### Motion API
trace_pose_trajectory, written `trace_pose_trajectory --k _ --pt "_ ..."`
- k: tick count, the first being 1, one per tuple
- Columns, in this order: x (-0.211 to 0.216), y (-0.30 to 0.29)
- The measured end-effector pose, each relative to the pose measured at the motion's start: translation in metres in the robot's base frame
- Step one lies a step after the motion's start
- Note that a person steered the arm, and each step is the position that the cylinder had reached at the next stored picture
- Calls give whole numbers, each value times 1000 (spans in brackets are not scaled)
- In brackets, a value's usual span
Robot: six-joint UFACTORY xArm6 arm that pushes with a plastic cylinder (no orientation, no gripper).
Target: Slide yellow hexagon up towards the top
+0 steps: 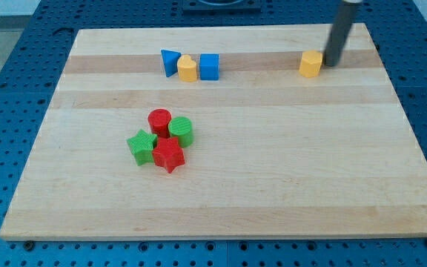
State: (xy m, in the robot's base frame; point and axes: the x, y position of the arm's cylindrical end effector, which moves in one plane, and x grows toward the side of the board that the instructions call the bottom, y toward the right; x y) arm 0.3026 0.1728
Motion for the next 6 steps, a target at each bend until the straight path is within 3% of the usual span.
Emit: trace_pose_trajectory --k 1,2,3,4,6 --pt "12 -11" --pt "41 37" --pt "67 33" --pt "63 6" --pt "64 6"
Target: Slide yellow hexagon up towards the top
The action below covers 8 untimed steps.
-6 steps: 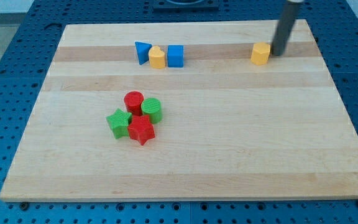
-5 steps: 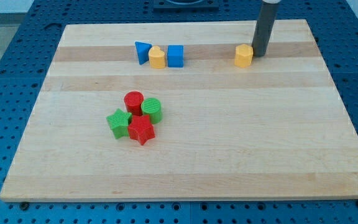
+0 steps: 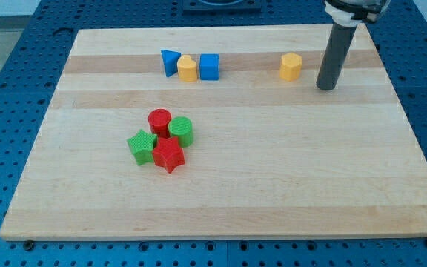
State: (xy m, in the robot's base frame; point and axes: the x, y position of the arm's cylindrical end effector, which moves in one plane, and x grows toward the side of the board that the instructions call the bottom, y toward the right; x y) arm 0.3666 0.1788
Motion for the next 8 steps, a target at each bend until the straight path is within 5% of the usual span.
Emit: trace_pose_trajectory --k 4,8 --pt "-45 -105" --pt "-74 -115"
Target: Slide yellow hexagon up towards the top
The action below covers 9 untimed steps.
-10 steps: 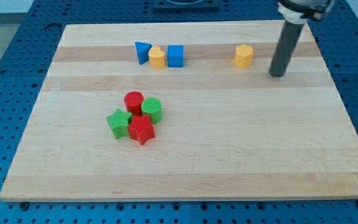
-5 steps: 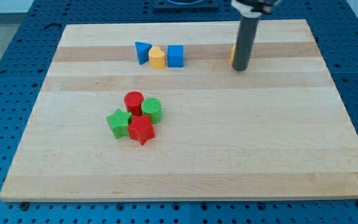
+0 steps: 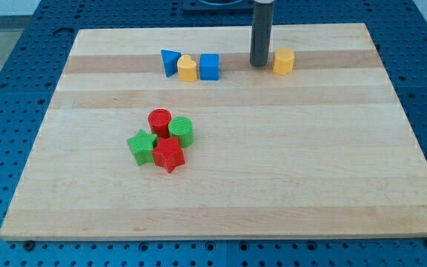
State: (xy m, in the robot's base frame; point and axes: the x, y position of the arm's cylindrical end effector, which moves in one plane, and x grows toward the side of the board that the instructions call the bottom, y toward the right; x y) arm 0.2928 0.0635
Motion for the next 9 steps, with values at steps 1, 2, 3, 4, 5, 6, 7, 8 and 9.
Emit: trace_pose_trajectory --k 1,2,3,4,5,6,7,8,9 --pt "7 1" --pt "32 19" --pt "58 55" --pt "63 105" --pt "42 121" --pt "29 121" --pt "23 110" --pt "22 72" --pt "16 30"
